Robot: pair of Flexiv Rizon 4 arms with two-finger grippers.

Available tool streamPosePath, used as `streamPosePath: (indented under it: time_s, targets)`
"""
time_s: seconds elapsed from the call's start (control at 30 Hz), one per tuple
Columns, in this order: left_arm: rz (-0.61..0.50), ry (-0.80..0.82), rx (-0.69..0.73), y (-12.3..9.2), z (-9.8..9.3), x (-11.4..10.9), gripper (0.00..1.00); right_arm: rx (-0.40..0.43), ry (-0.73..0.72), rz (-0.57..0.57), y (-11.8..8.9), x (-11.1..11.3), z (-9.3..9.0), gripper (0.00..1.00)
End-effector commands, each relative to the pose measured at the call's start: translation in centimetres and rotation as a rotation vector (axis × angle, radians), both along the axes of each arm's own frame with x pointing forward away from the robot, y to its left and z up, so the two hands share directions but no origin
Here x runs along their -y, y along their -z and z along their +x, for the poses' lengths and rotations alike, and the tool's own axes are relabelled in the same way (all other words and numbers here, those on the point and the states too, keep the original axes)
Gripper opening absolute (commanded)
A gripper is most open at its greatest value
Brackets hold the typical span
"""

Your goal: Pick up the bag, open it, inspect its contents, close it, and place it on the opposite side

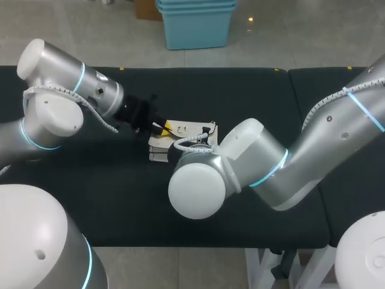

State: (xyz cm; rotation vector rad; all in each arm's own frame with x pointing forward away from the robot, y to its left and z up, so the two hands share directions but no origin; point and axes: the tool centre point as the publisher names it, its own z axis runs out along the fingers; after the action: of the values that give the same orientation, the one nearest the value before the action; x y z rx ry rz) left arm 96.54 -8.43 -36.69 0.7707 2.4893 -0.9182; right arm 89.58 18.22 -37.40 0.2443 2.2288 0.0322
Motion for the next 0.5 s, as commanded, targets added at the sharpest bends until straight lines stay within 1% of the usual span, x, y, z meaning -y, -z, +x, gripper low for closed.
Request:
streamPosePath:
  time_s: [0.03, 0.2, 0.5]
  targets:
    - [-0.012, 0.052, 0.007, 0.5, -0.4, 0.2, 0.00, 0.005, 0.003, -0.001, 0.2, 0.1, -0.1, 0.00]
    - [0.023, 0.115, 0.027, 0.5, -1.2, 1.3, 0.00, 0.005, 0.003, -0.001, 0.2, 0.1, -0.1, 0.00]
    - [0.009, 0.141, 0.022, 0.1, -1.5, 2.5, 0.00, 0.005, 0.003, -0.001, 0.2, 0.1, -0.1, 0.00]
